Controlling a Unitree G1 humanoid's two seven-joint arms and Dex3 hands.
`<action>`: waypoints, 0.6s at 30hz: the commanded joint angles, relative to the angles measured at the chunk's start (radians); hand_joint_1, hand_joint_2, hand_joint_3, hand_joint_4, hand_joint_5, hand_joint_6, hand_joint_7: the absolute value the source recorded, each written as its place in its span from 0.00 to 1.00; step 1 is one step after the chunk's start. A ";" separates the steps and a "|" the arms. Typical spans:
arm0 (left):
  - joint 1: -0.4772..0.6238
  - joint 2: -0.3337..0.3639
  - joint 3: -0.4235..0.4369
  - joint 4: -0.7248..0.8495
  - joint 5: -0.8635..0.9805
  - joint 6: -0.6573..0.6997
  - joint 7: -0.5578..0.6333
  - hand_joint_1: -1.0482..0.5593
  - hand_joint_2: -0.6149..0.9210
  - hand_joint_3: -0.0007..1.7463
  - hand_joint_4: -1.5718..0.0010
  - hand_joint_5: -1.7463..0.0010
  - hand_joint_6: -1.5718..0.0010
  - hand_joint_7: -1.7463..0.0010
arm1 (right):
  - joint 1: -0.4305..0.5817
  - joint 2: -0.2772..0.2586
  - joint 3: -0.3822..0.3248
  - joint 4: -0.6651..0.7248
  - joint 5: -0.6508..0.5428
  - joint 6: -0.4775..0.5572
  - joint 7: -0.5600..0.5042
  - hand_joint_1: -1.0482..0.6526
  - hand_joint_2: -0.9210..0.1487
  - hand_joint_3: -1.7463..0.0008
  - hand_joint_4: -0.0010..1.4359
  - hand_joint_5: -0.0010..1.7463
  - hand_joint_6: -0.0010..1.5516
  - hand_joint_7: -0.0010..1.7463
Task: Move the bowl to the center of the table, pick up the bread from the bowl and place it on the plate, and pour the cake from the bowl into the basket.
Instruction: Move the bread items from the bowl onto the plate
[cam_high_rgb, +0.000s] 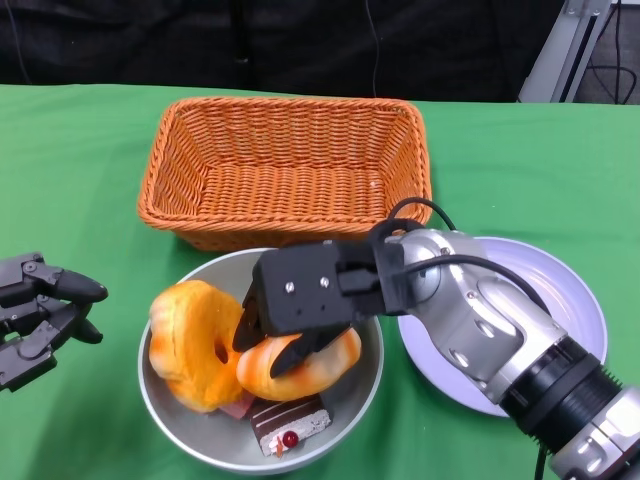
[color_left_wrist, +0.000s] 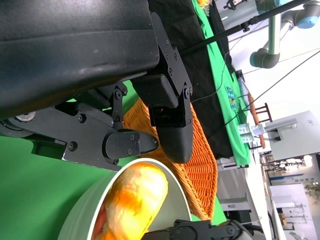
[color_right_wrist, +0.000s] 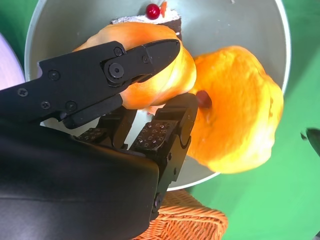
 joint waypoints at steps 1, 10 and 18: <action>-0.002 0.020 0.009 0.011 -0.006 -0.012 -0.001 0.59 0.97 0.23 0.50 0.28 0.40 0.58 | -0.024 -0.001 -0.027 -0.031 0.034 0.062 0.032 0.43 0.00 0.96 0.62 0.42 0.71 0.05; 0.000 0.020 0.006 0.001 0.007 -0.007 0.012 0.59 0.97 0.23 0.50 0.27 0.41 0.57 | -0.078 0.005 -0.111 -0.072 0.166 0.225 0.106 0.46 0.00 0.92 0.62 0.57 0.69 0.06; -0.003 0.021 0.007 0.008 0.005 -0.003 0.011 0.58 0.97 0.22 0.50 0.27 0.41 0.58 | -0.089 -0.016 -0.170 -0.122 0.255 0.300 0.104 0.48 0.00 0.95 0.59 0.69 0.65 0.20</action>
